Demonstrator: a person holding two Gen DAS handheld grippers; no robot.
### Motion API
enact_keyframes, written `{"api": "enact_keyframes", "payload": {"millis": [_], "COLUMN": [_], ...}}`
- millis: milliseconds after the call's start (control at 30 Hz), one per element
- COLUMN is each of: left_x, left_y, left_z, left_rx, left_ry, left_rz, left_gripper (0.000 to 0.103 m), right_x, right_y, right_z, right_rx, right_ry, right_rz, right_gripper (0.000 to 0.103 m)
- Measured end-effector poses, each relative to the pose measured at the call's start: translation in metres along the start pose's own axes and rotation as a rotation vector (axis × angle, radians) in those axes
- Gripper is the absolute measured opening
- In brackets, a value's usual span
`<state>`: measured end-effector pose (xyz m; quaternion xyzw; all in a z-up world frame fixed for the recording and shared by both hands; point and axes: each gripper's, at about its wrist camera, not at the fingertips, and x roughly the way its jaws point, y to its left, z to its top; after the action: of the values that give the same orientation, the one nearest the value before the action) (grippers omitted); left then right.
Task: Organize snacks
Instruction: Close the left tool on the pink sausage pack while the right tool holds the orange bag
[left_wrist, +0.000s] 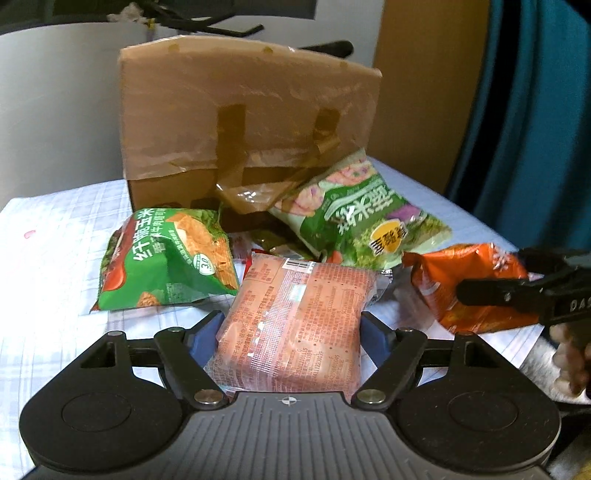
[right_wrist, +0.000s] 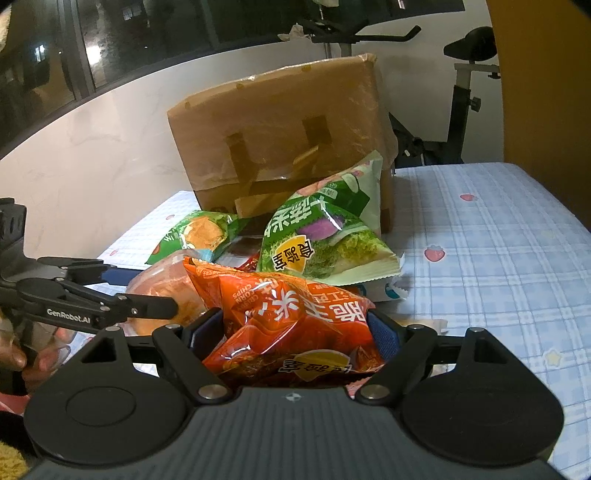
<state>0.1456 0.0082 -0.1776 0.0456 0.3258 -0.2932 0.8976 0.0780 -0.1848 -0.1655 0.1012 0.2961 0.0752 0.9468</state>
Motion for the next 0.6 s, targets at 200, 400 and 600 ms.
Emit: {"api": "enact_keyframes", "payload": {"millis": [200, 400, 600], "left_x": [-0.021, -0.036, -0.051], "left_y": [-0.004, -0.01, -0.009], "left_z": [-0.001, -0.007, -0.014], "left_rx": [-0.069, -0.124, -0.181], "left_ry": [-0.039, -0.045, -0.067], "left_rz": [0.013, 0.058, 0.092], "left_gripper": [0.08, 0.08, 0.08], "right_x": [-0.008, -0.016, -0.025], "right_y": [0.003, 0.011, 0.017], "right_z": [0.003, 0.006, 0.006], "right_rx": [-0.012, -0.036, -0.052], "right_ry": [-0.016, -0.031, -0.046], "right_rz": [-0.001, 0.004, 0.006], "right_gripper": [0.084, 0.084, 0.084]}}
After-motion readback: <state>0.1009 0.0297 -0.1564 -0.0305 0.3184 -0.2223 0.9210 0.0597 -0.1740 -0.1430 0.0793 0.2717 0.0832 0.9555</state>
